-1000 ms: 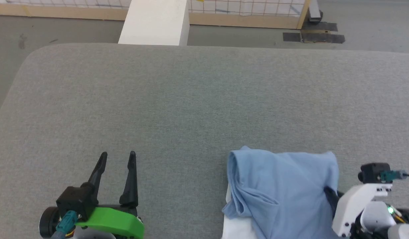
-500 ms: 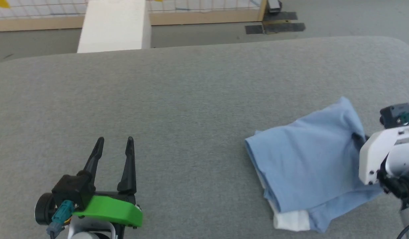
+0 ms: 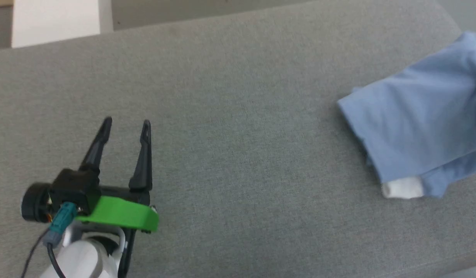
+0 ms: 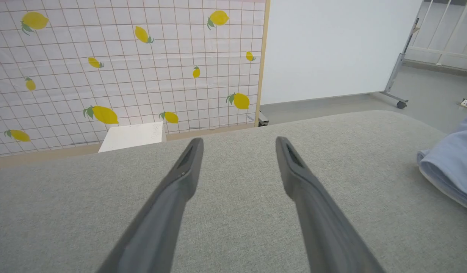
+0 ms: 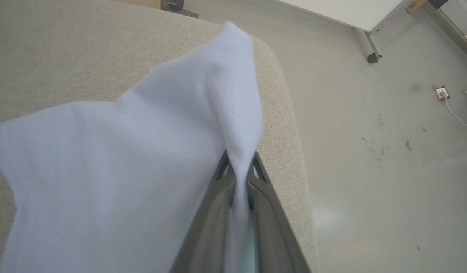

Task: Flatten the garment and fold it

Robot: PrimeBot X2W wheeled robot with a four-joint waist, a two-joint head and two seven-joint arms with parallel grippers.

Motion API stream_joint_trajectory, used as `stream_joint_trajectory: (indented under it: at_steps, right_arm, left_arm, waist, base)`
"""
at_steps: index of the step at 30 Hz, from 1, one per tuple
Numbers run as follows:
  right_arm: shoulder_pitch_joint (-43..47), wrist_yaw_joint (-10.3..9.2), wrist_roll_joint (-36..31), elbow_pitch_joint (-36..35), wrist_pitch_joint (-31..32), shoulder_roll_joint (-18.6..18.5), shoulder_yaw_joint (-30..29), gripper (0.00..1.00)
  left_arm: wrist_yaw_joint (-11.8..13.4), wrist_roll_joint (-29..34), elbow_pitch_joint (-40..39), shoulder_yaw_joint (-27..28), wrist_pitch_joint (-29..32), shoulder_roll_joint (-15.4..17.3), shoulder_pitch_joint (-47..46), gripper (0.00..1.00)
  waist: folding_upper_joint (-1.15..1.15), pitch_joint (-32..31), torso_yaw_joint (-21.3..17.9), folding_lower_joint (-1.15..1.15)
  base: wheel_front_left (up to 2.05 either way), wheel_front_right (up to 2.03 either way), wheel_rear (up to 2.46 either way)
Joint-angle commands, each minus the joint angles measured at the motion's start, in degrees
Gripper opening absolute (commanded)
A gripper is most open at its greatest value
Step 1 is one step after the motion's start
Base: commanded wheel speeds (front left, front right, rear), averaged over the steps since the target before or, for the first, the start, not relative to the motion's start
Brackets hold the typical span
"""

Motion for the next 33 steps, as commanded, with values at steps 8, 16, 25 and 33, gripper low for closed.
stream_joint_trajectory:
  at_steps: [8,16,25,33]
  right_arm:
    - [-4.4,-0.09,-3.1,3.1,-2.7,-5.3,-4.8,0.00]
    - [-5.2,-0.09,-8.3,8.0,-5.6,-5.9,-11.0,0.00]
    - [-6.9,-0.09,-13.5,13.6,-8.9,-4.1,-15.2,0.00]
    - [-7.4,-0.09,-17.3,15.5,-10.0,-3.2,-16.3,1.00]
  left_arm:
    - [0.1,4.6,-2.9,-0.1,3.2,2.5,-7.6,1.00]
    - [-0.5,7.9,-3.3,-1.7,4.9,2.6,-12.5,1.00]
    - [0.8,9.8,-3.4,-1.6,3.1,1.4,-14.5,1.00]
    - [1.5,8.3,-2.4,-1.3,-0.3,-0.1,-12.2,1.00]
  waist:
    - [0.00,11.3,-1.4,0.00]
    - [0.00,16.7,0.6,0.00]
    - [0.00,18.7,2.2,0.00]
    - [0.00,15.0,3.1,0.00]
  base:
    - [0.00,0.00,0.00]
    - [0.00,0.00,0.00]
    - [0.00,0.00,0.00]
    - [0.00,0.00,0.00]
